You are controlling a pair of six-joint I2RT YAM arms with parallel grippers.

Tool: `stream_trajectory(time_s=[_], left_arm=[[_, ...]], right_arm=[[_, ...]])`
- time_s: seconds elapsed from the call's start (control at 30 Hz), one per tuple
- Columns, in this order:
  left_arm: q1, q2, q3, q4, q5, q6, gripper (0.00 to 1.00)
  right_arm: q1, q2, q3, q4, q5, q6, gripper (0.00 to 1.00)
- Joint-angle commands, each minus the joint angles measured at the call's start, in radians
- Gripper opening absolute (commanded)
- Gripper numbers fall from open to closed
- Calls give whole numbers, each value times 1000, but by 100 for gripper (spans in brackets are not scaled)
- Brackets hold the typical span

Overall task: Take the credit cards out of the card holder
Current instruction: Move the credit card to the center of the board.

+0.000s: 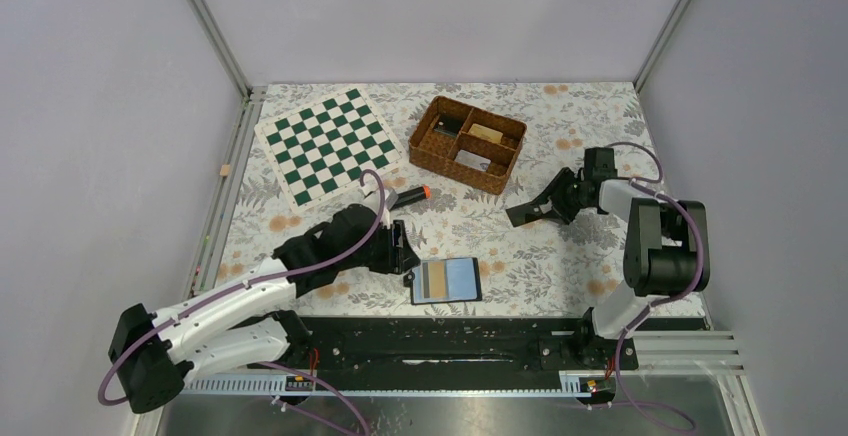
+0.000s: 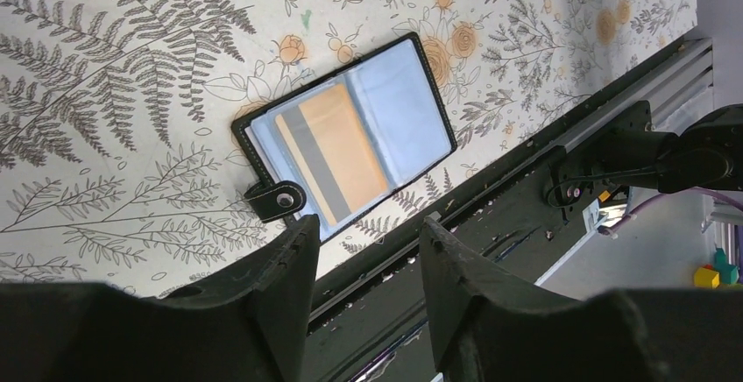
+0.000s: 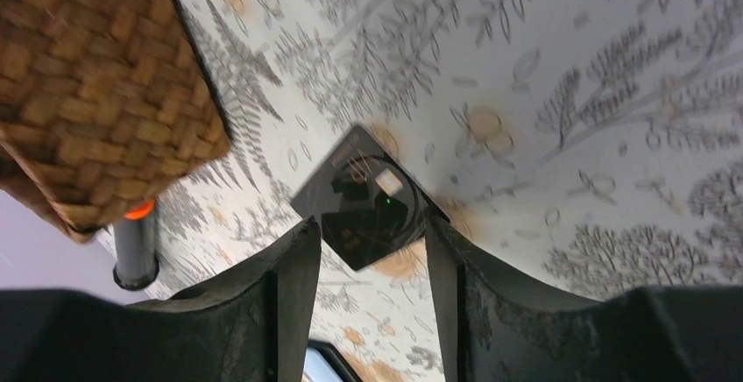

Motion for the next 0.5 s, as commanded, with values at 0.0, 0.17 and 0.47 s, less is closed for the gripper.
stream_trajectory(time_s=[0.0,0.17,0.47], left_arm=[[-2,-32,39,-16,-49,21,46],[-1,-35,46,-18,-58,18,46],[1,-67,48,-51,-87,21,46]], right_arm=[[6,47,92,-12,23,28,55],[4,109,176,-19,25,42,55],[10,62,188,-31,10,64,52]])
